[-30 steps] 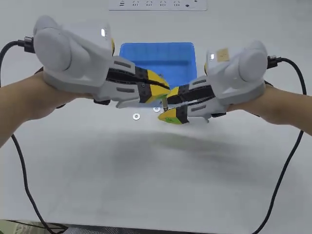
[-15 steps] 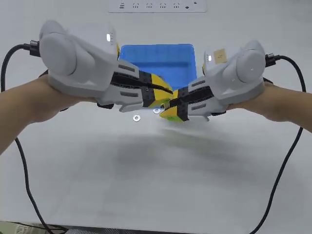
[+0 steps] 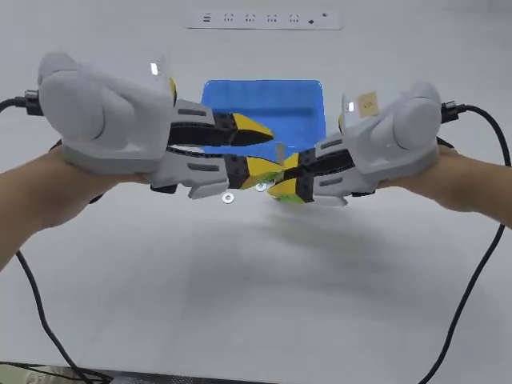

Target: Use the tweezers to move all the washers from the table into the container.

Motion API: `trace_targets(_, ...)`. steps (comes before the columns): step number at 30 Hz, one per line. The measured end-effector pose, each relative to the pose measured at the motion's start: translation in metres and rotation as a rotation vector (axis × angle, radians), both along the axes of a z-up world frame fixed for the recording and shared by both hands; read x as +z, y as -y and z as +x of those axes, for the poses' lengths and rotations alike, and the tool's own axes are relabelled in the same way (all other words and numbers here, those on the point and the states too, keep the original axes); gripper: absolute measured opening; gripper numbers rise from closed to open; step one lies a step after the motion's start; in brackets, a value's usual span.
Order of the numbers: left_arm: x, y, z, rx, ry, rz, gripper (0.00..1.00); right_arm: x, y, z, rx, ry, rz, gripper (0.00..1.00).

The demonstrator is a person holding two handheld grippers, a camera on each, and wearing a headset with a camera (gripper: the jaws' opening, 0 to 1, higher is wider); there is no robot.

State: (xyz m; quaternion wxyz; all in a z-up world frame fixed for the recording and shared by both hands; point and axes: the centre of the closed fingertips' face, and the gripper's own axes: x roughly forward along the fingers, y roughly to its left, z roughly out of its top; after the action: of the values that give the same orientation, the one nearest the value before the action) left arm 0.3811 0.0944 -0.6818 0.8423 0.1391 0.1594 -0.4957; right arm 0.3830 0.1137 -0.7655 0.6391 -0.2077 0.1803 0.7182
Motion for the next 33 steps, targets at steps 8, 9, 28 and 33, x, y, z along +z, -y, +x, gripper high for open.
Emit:
trace_targets(8,0.007,-0.013,-0.011,0.123,0.003,-0.057,0.5,0.018,0.002,-0.009,-0.01,-0.006,0.027,0.09)
trace_targets(9,0.007,-0.013,-0.014,0.129,0.004,-0.058,0.53,0.022,0.003,-0.01,-0.007,-0.002,0.03,0.09)
trace_targets(28,0.009,-0.04,-0.044,0.268,-0.029,-0.155,0.87,0.087,0.002,0.004,-0.054,0.036,0.14,0.09)
trace_targets(33,0.009,-0.045,-0.048,0.287,-0.04,-0.181,0.96,0.094,-0.006,0.022,-0.064,0.065,0.145,0.09)
